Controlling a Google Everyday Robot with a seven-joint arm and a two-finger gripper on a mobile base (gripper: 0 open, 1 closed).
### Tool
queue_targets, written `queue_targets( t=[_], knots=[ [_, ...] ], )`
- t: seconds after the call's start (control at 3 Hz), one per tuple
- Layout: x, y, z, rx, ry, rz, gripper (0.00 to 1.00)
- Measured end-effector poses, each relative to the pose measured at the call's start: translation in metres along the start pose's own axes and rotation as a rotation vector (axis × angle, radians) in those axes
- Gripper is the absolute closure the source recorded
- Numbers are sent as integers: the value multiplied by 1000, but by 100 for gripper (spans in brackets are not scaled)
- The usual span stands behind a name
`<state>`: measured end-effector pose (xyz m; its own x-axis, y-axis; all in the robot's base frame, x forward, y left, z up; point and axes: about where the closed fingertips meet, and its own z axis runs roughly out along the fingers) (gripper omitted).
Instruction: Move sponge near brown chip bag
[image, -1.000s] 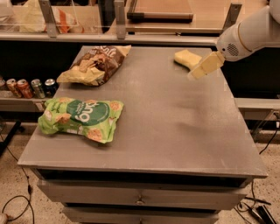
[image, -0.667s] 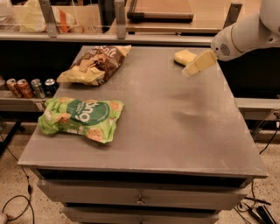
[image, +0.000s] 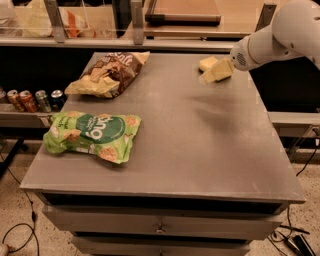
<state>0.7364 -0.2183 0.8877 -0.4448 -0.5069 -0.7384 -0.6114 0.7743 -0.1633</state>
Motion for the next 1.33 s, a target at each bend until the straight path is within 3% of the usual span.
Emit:
queue_targets(
  t=[1.0, 1.33],
  knots=[
    [16, -42, 52, 124, 38, 126, 0],
    [21, -54, 59, 151, 39, 171, 18]
  ],
)
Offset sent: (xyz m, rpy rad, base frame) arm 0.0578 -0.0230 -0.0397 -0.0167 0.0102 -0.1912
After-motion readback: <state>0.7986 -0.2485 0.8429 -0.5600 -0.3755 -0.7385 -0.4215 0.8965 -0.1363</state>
